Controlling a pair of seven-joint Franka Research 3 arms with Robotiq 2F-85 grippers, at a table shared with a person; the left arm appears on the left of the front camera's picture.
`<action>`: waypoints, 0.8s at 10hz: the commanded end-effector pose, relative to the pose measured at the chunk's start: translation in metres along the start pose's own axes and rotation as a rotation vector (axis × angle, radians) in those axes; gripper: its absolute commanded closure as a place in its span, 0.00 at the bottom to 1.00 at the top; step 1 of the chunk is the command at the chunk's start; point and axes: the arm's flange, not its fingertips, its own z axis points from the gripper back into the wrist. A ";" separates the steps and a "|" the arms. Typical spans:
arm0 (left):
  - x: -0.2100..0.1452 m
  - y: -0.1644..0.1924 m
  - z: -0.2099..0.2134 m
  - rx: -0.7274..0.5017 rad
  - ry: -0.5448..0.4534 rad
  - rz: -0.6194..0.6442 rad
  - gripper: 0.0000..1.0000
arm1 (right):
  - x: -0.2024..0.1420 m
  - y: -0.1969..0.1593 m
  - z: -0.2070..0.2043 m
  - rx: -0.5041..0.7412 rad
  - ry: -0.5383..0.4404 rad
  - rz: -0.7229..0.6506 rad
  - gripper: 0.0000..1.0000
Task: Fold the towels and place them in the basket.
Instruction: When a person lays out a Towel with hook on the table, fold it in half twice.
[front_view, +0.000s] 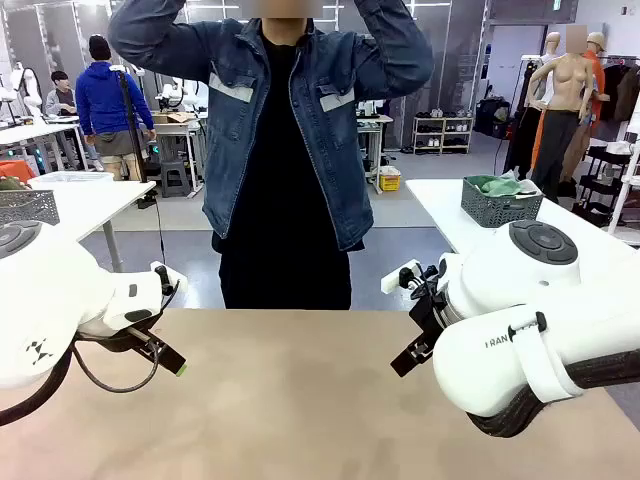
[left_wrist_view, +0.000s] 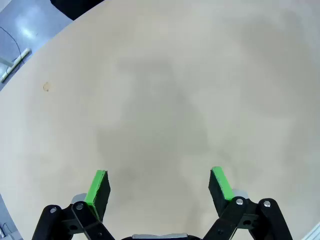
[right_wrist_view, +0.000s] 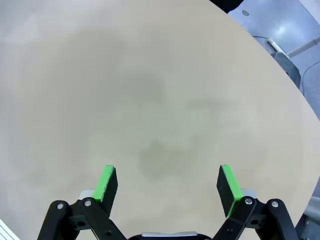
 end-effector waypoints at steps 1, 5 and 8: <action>0.000 0.000 0.000 0.000 0.000 0.000 0.00 | 0.000 0.000 0.000 0.000 0.000 0.000 0.00; 0.000 0.000 0.000 0.000 0.000 0.000 0.00 | 0.000 0.000 0.000 0.000 0.000 0.000 0.00; 0.000 0.000 0.000 0.000 0.000 0.000 0.00 | 0.000 0.000 0.000 0.000 0.000 0.000 0.00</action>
